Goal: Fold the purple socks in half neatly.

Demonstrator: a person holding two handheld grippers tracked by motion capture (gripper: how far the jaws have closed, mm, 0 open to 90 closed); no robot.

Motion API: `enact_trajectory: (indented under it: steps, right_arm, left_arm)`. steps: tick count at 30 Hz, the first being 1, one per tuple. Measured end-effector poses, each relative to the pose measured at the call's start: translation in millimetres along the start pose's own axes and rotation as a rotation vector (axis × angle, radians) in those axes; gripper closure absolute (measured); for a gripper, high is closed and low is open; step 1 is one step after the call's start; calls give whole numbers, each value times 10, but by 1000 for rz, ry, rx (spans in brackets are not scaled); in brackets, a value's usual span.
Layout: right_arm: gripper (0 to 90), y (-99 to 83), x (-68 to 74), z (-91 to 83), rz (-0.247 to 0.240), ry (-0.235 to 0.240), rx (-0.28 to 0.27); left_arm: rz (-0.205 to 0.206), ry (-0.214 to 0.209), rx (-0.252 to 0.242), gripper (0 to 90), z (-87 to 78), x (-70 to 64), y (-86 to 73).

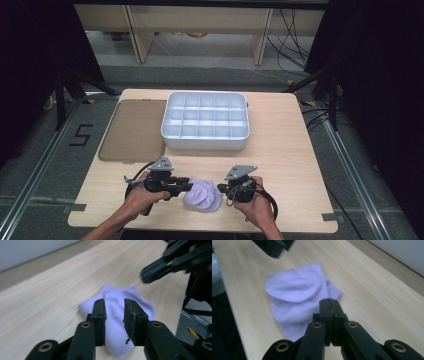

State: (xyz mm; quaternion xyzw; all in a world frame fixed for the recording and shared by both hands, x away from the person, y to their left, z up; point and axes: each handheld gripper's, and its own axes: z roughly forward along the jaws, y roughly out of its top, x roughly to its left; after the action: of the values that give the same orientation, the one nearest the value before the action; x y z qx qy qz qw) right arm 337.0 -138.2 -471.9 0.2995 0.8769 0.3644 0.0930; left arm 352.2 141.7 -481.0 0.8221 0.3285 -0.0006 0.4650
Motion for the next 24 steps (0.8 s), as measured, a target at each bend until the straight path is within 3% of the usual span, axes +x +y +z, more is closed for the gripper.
enact_trajectory:
  steps: [4, 9, 12, 15, 17, 21, 23, 24]
  right_arm:
    - [900, 109, 170, 55, -23, 54, -10]
    - [900, 131, 284, 191, -60, 73, 70]
    - [900, 58, 218, 216, -83, 53, 112]
    - [900, -31, 130, 232, -32, 0, 139]
    - [900, -54, 91, 250, -27, 4, 162]
    - [900, -51, 63, 297, -53, 12, 150]
    - [900, -44, 70, 277, -45, -11, 166]
    - [900, -35, 50, 288, -67, -6, 161]
  left_arm:
    - [-1, 9, 28, 744, -1, 57, -108]
    - [30, -21, 59, 791, 139, -15, -132]
    - [44, -24, 80, 804, 240, -113, -143]
    - [59, -41, 101, 809, 300, -169, -151]
    - [67, -42, 112, 810, 327, -201, -159]
    - [58, -40, 123, 807, 403, -225, -190]
    - [62, -57, 123, 805, 410, -229, -181]
    - [50, -58, 115, 800, 400, -237, -175]
